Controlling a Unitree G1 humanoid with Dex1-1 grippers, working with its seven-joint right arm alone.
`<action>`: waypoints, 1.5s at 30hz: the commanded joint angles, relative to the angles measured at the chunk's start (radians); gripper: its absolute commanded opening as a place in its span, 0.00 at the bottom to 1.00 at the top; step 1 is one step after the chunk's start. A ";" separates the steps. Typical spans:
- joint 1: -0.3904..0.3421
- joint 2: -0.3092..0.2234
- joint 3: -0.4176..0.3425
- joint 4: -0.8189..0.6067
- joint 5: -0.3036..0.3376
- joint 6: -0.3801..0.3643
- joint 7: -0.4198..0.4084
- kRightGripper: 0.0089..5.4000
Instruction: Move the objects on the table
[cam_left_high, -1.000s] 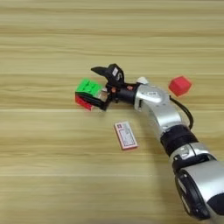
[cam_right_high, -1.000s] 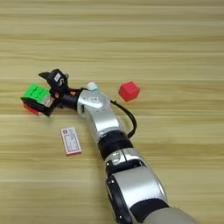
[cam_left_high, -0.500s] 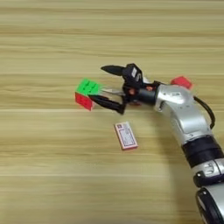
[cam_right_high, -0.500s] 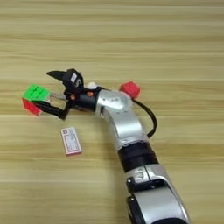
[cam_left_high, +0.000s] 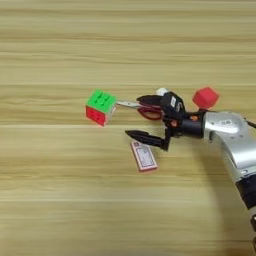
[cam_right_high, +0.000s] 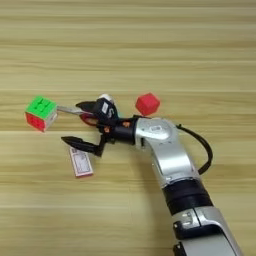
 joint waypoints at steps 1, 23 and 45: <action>-0.032 -0.041 -0.002 -0.031 -0.011 0.001 -0.022 0.99; -0.015 -0.064 0.046 0.009 -0.055 0.001 0.016 0.99; -0.096 -0.168 0.016 0.167 -0.078 -0.125 0.061 0.99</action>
